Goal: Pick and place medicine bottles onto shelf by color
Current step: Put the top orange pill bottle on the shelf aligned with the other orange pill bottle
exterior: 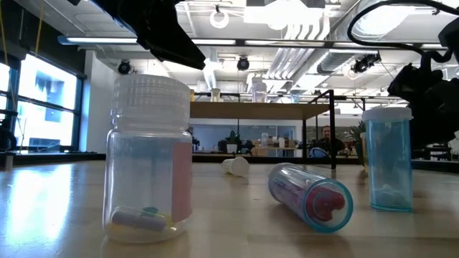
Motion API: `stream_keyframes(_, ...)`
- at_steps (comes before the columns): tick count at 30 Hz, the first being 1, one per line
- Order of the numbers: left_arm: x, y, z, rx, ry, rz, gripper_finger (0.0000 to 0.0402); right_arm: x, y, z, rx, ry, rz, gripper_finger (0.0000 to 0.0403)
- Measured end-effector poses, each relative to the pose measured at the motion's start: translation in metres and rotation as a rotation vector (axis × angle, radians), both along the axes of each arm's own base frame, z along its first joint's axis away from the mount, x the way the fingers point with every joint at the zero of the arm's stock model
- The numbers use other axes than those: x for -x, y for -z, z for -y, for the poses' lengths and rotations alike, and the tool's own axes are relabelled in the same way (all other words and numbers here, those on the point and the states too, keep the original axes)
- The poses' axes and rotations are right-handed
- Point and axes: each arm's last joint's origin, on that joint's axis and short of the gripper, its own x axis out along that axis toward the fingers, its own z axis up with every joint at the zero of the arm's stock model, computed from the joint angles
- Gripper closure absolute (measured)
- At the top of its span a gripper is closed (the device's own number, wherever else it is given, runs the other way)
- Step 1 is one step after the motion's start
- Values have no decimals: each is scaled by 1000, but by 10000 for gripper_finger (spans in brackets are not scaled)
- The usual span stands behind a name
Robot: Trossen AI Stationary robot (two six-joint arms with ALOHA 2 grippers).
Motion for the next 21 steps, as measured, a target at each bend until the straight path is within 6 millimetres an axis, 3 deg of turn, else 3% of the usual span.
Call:
stream_keyframes(10, 0, 0, 0, 0, 0, 0, 188, -1, -2, -1, -8, -4, 20, 314)
stream_keyframes(21, 0, 0, 0, 0, 0, 2, 188, -14, -18, 3, -19, -27, 160, 314)
